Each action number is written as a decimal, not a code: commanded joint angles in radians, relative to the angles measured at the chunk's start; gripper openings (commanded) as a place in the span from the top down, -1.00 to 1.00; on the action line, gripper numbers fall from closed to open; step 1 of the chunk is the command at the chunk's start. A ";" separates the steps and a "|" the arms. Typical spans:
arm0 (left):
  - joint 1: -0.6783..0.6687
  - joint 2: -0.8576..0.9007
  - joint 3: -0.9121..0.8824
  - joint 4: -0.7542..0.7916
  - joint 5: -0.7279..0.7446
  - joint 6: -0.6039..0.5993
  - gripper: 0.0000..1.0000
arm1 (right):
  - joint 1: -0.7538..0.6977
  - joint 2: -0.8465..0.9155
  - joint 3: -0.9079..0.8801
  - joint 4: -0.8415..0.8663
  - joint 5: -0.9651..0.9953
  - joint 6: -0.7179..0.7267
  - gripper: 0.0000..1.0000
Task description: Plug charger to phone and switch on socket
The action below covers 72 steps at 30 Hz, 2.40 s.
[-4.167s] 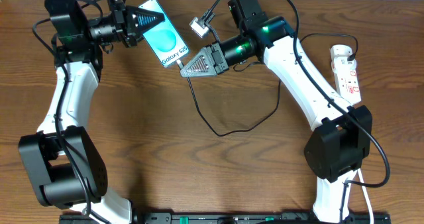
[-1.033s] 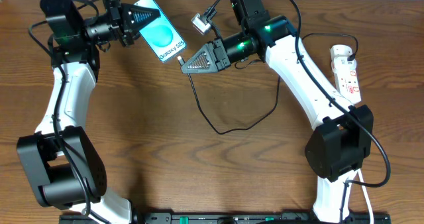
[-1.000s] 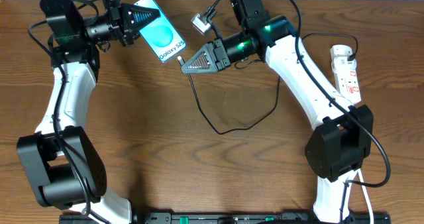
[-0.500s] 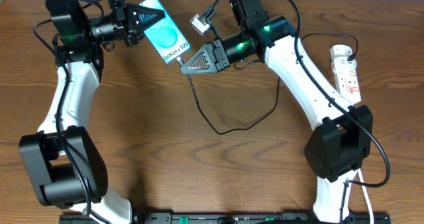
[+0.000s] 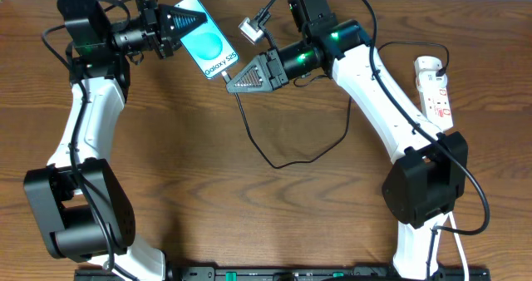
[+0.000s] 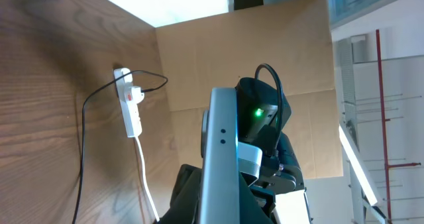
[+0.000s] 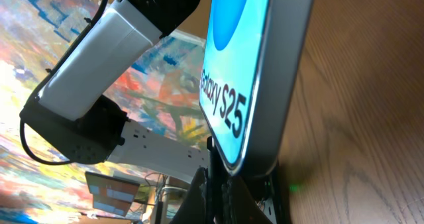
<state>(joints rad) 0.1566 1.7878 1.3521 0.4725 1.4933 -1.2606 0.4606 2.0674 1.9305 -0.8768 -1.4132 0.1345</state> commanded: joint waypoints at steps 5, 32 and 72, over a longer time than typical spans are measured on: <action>0.001 -0.010 0.010 0.026 0.021 -0.016 0.86 | 0.005 -0.003 0.003 0.003 -0.010 0.007 0.98; 0.001 -0.010 0.010 0.039 0.043 -0.017 0.85 | -0.014 -0.003 0.003 0.006 -0.006 0.007 0.98; 0.001 -0.010 0.010 0.072 0.077 -0.017 0.86 | -0.018 -0.003 0.003 0.026 -0.038 0.011 0.98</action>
<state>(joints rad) 0.1589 1.7878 1.3521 0.5331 1.5127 -1.2644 0.4534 2.0674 1.9305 -0.8612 -1.4151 0.1345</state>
